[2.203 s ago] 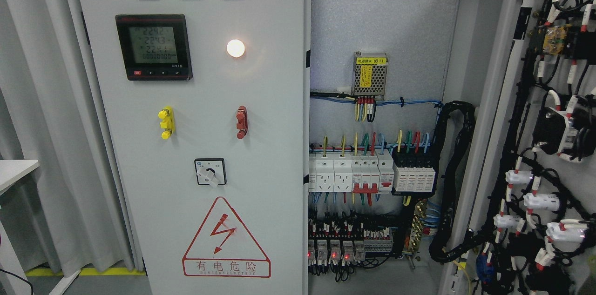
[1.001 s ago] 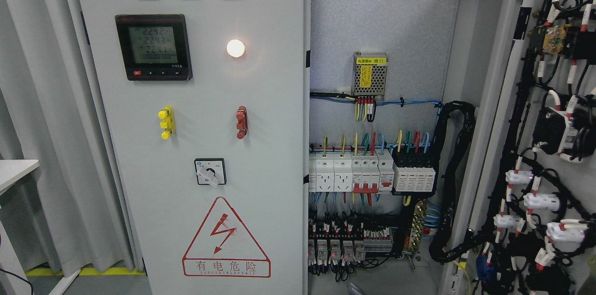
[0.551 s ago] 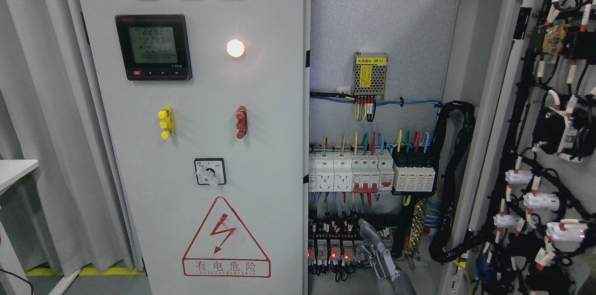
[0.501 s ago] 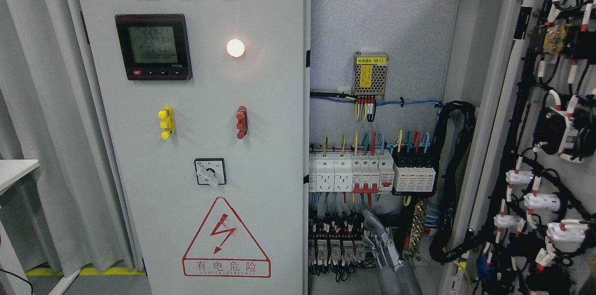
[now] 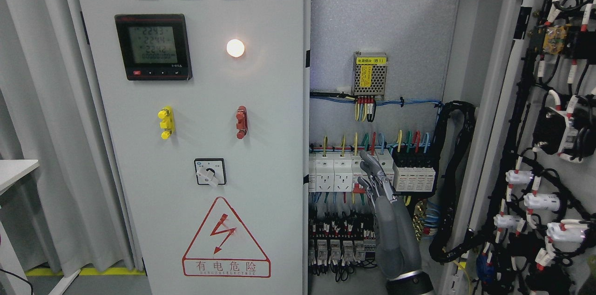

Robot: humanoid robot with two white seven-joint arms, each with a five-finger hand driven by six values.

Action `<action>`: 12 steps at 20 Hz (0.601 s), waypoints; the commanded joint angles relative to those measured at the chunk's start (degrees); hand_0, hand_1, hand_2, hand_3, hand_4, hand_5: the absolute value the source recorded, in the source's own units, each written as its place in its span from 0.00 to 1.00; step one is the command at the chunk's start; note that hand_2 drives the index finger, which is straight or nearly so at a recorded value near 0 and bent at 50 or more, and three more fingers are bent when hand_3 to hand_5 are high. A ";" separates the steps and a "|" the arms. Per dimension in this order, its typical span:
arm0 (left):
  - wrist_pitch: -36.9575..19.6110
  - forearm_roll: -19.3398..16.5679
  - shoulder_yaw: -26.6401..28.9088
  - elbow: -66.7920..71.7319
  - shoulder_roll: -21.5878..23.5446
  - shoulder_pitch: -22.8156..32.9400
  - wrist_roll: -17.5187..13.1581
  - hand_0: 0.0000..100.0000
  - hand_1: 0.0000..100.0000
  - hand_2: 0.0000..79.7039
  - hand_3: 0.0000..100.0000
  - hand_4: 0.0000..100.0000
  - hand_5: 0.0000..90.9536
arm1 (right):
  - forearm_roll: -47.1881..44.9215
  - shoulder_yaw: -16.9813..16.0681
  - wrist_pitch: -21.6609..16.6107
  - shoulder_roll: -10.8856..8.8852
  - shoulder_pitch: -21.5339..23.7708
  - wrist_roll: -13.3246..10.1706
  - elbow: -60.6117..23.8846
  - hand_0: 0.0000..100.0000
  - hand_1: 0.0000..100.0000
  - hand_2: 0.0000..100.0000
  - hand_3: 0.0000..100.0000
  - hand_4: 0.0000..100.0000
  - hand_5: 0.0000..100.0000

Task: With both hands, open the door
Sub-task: 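Raise the right hand into the gap beside the lamp-panel door edge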

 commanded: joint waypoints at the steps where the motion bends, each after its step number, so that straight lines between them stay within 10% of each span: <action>1: 0.08 -0.01 0.14 0.19 0.01 0.03 -0.01 0.30 0.00 0.03 0.03 0.04 0.00 | -3.12 1.15 2.01 0.16 -7.22 0.16 9.50 0.22 0.00 0.00 0.00 0.00 0.00; 12: -0.01 -0.01 0.06 0.28 0.28 0.03 0.08 0.30 0.00 0.03 0.03 0.04 0.00 | -6.02 2.82 5.53 0.16 -12.23 2.53 15.48 0.22 0.00 0.00 0.00 0.00 0.00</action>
